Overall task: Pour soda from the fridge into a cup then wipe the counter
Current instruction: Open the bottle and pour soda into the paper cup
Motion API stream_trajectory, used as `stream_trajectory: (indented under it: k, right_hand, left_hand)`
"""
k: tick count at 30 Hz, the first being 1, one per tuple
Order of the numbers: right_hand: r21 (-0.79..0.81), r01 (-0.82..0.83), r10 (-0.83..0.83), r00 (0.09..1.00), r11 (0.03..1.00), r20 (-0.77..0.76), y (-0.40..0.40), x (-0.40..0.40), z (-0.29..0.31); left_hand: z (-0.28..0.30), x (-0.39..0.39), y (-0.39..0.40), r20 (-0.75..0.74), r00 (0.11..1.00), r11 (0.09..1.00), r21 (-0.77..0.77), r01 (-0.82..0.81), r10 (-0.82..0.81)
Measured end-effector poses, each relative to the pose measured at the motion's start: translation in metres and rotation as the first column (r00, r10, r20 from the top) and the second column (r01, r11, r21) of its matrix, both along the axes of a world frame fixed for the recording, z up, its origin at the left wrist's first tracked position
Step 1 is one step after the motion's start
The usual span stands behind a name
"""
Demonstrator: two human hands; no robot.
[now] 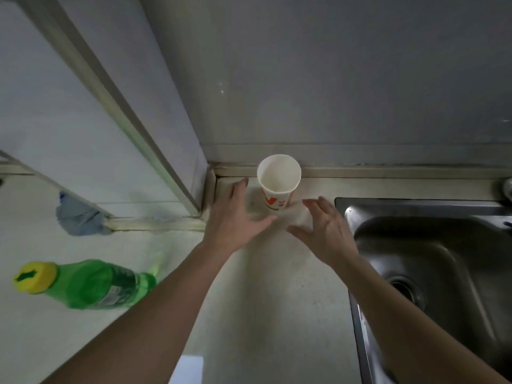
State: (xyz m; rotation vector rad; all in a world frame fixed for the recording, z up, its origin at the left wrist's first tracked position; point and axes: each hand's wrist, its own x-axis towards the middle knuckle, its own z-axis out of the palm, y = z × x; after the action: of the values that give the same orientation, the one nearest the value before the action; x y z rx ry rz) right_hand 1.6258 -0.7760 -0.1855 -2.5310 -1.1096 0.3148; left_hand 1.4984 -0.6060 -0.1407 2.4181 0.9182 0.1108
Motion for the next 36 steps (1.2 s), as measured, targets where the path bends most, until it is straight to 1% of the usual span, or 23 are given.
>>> stream_trajectory:
  k: [4,7,12,16,19,22,28,32,36]
  right_hand:
    - [0.074,0.000,-0.002,1.000,0.997,0.025,0.026,0.019,-0.024]
    - [0.125,0.000,-0.002,1.000,0.992,0.017,0.039,0.028,-0.048]
    - [0.220,-0.028,0.021,0.999,0.975,0.036,0.049,0.033,-0.062]
    - [0.264,-0.029,0.026,1.000,0.964,0.016,0.047,0.028,-0.060]
    - [0.305,-0.028,0.029,1.000,0.952,0.001,0.037,0.015,-0.048]
    - [0.365,-0.016,0.027,0.999,0.931,-0.026,0.024,-0.004,-0.029]
    - [0.382,0.010,0.001,1.000,0.924,-0.028,-0.003,-0.063,-0.004]
    - [0.375,0.025,-0.029,1.000,0.927,0.003,-0.018,-0.126,0.006]
    - [0.333,0.024,-0.017,1.000,0.943,-0.025,-0.025,-0.198,0.002]
  left_hand:
    - [-0.018,0.021,0.005,0.144,0.988,0.991,-0.130,-0.033,0.051]
    - [-0.030,0.032,0.005,0.207,0.974,0.977,-0.208,-0.046,0.090]
    - [-0.039,0.048,0.001,0.328,0.934,0.961,-0.271,-0.052,0.143]
    - [-0.035,0.051,-0.006,0.366,0.913,0.955,-0.288,-0.070,0.178]
    - [-0.030,0.041,-0.014,0.373,0.909,0.952,-0.297,-0.073,0.185]
    - [-0.020,0.024,-0.025,0.373,0.907,0.942,-0.327,-0.068,0.195]
    - [0.004,-0.032,-0.053,0.366,0.910,0.925,-0.376,-0.045,0.193]
    - [0.010,-0.095,-0.067,0.370,0.899,0.891,-0.452,-0.045,0.233]
    - [0.009,-0.170,-0.075,0.363,0.897,0.882,-0.467,-0.060,0.253]
